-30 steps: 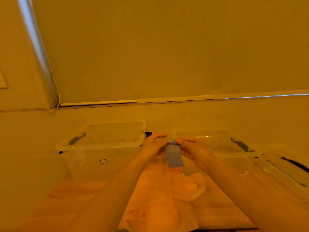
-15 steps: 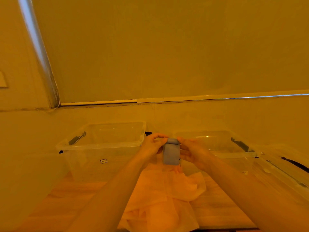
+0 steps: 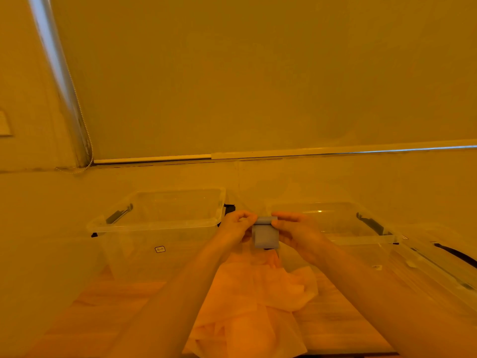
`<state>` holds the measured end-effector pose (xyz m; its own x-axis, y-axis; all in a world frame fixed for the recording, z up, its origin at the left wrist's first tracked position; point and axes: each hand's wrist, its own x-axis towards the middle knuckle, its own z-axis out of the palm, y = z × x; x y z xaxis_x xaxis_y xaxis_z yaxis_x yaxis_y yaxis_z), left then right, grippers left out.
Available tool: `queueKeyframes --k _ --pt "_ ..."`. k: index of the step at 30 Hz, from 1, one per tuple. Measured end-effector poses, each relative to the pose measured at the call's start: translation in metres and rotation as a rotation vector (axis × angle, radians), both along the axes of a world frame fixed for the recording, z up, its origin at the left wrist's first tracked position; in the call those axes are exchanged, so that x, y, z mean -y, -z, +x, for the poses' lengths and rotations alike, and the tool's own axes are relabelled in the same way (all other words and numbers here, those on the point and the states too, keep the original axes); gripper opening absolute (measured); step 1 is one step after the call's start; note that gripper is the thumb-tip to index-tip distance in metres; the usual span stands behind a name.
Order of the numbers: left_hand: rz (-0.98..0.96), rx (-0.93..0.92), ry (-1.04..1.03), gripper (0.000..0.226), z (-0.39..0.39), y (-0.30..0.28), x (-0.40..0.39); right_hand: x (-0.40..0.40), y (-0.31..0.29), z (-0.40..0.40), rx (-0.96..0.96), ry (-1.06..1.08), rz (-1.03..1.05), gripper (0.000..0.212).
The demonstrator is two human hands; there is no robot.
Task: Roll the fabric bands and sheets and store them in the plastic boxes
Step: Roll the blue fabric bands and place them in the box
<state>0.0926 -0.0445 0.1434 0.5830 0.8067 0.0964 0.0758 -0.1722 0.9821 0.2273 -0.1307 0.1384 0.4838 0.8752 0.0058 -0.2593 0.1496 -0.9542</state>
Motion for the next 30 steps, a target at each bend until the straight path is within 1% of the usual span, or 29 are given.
queueKeyframes --k 2,7,10,13,17,22,26,28,30 --pt "0.013 0.014 0.009 0.008 -0.0007 -0.0008 0.0003 -0.0002 -0.0003 0.0006 0.01 0.004 -0.011 0.027" --pt "0.047 0.044 0.029 0.007 -0.003 0.0001 0.0023 0.0013 -0.0006 -0.0006 0.02 -0.016 -0.083 0.031" --pt "0.062 0.014 0.023 0.009 -0.0032 0.0014 0.0031 0.0028 -0.0003 -0.0005 0.031 0.019 -0.065 0.021" --pt "0.008 0.0 -0.008 0.011 -0.0018 0.0009 0.005 0.0051 -0.0013 -0.0025 0.032 0.041 -0.039 0.012" --pt "-0.048 -0.031 -0.004 0.017 -0.0009 0.0005 0.0069 0.0081 -0.0025 -0.004 0.055 0.036 -0.028 0.018" --pt "0.006 -0.033 0.006 0.015 -0.0027 -0.0002 0.0072 0.0078 -0.0031 -0.0044 0.083 0.021 -0.029 0.025" --pt "0.023 -0.023 0.023 0.012 -0.0035 -0.0004 0.008 0.006 -0.0022 -0.0038 0.035 0.026 -0.018 0.018" --pt "0.018 -0.028 0.025 0.011 -0.0032 -0.0006 0.0088 0.0076 -0.0028 -0.0043 0.057 0.057 -0.029 0.011" --pt "-0.008 -0.027 0.029 0.011 -0.003 -0.0013 0.0099 0.0085 -0.003 -0.0041 0.067 0.078 -0.028 0.011"
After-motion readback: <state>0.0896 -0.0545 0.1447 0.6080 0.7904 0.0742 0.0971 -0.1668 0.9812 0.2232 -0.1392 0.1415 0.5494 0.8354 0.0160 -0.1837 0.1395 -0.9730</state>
